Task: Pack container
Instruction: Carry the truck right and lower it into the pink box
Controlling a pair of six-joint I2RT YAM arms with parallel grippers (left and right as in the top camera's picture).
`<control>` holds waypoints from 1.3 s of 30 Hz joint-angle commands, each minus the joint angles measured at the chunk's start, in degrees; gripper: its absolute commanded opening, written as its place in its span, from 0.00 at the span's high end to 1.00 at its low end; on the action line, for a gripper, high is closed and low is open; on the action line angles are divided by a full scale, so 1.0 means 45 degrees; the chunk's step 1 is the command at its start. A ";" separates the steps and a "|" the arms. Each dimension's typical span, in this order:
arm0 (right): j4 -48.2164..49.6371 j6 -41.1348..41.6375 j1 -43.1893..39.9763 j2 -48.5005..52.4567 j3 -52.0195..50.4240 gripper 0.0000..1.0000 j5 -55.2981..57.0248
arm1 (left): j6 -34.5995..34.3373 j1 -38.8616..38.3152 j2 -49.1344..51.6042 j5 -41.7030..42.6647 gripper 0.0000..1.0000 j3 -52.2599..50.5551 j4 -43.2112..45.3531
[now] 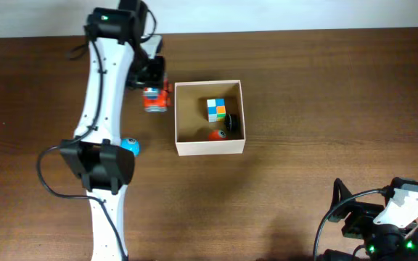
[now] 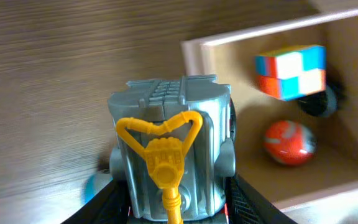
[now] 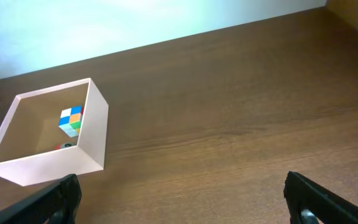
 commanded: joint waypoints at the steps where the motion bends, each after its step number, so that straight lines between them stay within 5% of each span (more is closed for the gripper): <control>1: 0.0044 -0.0058 -0.0102 -0.0097 0.0155 0.01 -0.0117 | -0.0083 -0.0520 -0.0034 0.0913 0.58 0.0257 -0.0039; 39: 0.0044 -0.0058 -0.0102 -0.0097 0.0155 0.01 -0.0112 | -0.2822 -0.2438 -0.0024 -0.0690 0.58 -0.0044 -0.0034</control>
